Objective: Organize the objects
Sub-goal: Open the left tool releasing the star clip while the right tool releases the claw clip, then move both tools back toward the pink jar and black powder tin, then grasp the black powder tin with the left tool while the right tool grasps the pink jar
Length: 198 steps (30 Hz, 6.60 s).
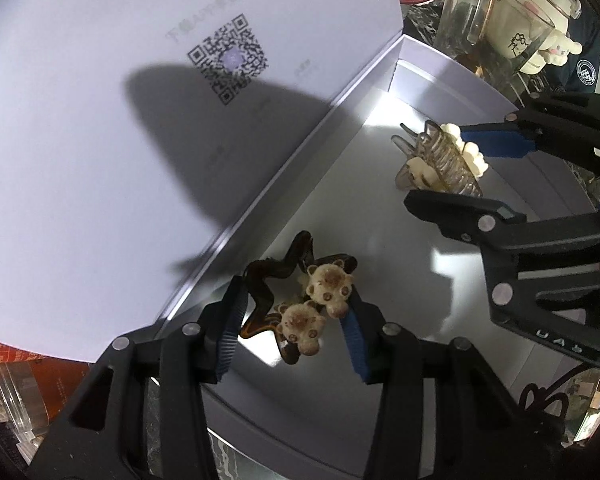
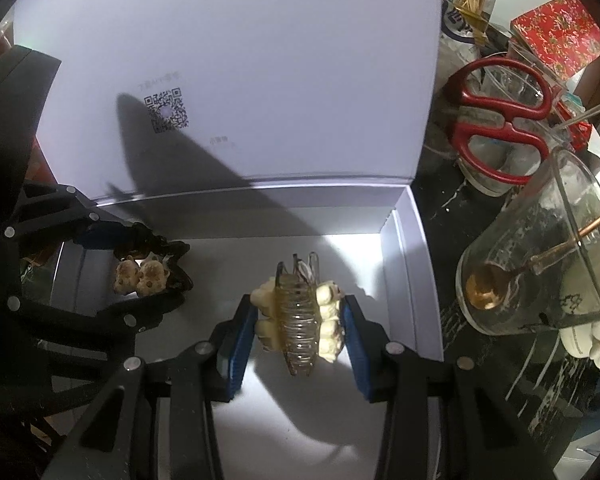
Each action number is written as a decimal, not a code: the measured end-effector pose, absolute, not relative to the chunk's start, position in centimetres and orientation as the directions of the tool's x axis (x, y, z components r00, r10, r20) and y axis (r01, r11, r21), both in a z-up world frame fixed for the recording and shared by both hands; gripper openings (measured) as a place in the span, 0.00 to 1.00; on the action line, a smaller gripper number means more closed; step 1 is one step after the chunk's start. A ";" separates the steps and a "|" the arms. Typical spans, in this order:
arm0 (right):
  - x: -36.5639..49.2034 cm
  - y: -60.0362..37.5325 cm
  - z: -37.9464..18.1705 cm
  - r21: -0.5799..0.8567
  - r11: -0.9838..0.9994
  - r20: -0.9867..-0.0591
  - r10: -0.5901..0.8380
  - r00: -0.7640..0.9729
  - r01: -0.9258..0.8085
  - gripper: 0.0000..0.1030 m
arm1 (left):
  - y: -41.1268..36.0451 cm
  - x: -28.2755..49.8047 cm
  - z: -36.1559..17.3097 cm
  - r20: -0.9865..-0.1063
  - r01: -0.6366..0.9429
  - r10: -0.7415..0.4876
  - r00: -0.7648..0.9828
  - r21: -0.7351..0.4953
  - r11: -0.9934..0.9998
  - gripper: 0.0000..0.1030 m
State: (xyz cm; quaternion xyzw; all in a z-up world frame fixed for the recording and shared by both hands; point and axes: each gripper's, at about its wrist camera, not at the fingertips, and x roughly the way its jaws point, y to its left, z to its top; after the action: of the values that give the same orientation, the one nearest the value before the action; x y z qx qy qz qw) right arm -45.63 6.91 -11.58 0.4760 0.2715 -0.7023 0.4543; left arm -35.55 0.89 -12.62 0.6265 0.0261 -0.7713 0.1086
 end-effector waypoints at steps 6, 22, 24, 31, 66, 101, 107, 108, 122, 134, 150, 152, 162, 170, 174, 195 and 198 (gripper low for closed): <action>-46.3 7.3 -11.4 0.032 -0.465 -0.919 -0.361 -0.156 0.884 0.48 | 1.1 -35.6 -12.3 -0.974 0.201 -0.141 -0.178 0.104 -0.974 0.43; -46.8 9.3 -7.4 -0.004 -0.512 -0.907 -0.359 -0.218 0.859 0.53 | 2.5 -34.7 -8.8 -0.958 0.206 -0.180 -0.224 0.134 -0.969 0.57; -45.9 9.6 -6.7 -0.009 -0.519 -0.904 -0.361 -0.229 0.855 0.53 | 2.8 -34.5 -8.1 -0.954 0.205 -0.186 -0.235 0.138 -0.969 0.58; -43.3 11.7 -3.2 -0.020 -0.547 -0.895 -0.363 -0.259 0.837 0.53 | 3.6 -33.5 -5.6 -0.943 0.205 -0.189 -0.273 0.135 -0.969 0.58; -32.3 17.9 5.1 -0.065 -0.599 -0.858 -0.374 -0.351 0.798 0.56 | 6.3 -23.8 4.3 -0.877 0.263 -0.203 -0.436 0.091 -0.960 0.58; -20.0 18.8 1.1 0.002 -0.462 -0.897 -0.393 -0.203 0.887 0.56 | 7.9 -10.0 1.7 -0.901 0.403 -0.235 -0.364 0.074 -0.912 0.59; -18.2 18.6 0.0 0.019 -0.422 -0.905 -0.393 -0.164 0.906 0.56 | 7.5 -7.4 0.7 -0.908 0.457 -0.235 -0.346 0.055 -0.888 0.59; -17.9 18.6 -0.2 0.023 -0.417 -0.906 -0.392 -0.157 0.909 0.56 | 7.5 -7.0 0.5 -0.909 0.465 -0.236 -0.343 0.054 -0.884 0.59; -15.1 16.9 -2.7 0.078 -0.345 -0.922 -0.383 -0.065 0.936 0.56 | 6.5 -2.5 -1.9 -0.929 0.553 -0.204 -0.310 -0.002 -0.833 0.59; -13.8 13.5 -3.9 0.119 -0.280 -0.925 -0.380 0.004 0.953 0.63 | 3.3 -0.1 -4.0 -0.945 0.644 -0.174 -0.278 -0.048 -0.764 0.59; -12.7 7.8 -6.4 0.130 -0.191 -0.934 -0.352 0.056 0.973 0.69 | -1.0 1.0 -6.6 -0.960 0.684 -0.138 -0.245 -0.070 -0.726 0.59; -12.4 7.1 -6.8 0.122 -0.178 -0.939 -0.340 0.055 0.976 0.69 | -1.3 1.2 -7.0 -0.962 0.685 -0.130 -0.241 -0.074 -0.725 0.59; -12.6 5.7 -7.8 0.129 -0.142 -0.944 -0.320 0.077 0.981 0.58 | -2.4 0.8 -8.2 -0.968 0.677 -0.087 -0.236 -0.100 -0.729 0.59; -13.7 6.2 -7.9 0.165 -0.166 -0.939 -0.328 0.103 0.972 0.58 | -2.2 -1.2 -9.4 -0.967 0.641 -0.027 -0.252 -0.146 -0.754 0.59; -14.2 6.3 -7.8 0.168 -0.182 -0.940 -0.327 0.101 0.969 0.58 | -2.2 -2.2 -10.0 -0.969 0.618 -0.014 -0.247 -0.146 -0.773 0.59; -15.6 7.0 -7.7 0.174 -0.233 -0.945 -0.313 0.096 0.957 0.58 | -2.2 -4.5 -13.5 -0.976 0.558 -0.010 -0.215 -0.114 -0.822 0.64; -15.5 7.0 -7.7 0.173 -0.237 -0.946 -0.311 0.094 0.956 0.58 | -1.7 -4.7 -13.5 -0.977 0.542 -0.038 -0.212 -0.085 -0.836 0.64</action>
State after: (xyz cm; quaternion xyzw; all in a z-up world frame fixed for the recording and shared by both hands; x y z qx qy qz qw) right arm -15.55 7.03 -7.68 0.5137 0.3140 -0.5955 0.5319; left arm -4.70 -1.68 -13.51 0.5972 0.2107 -0.7493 0.1936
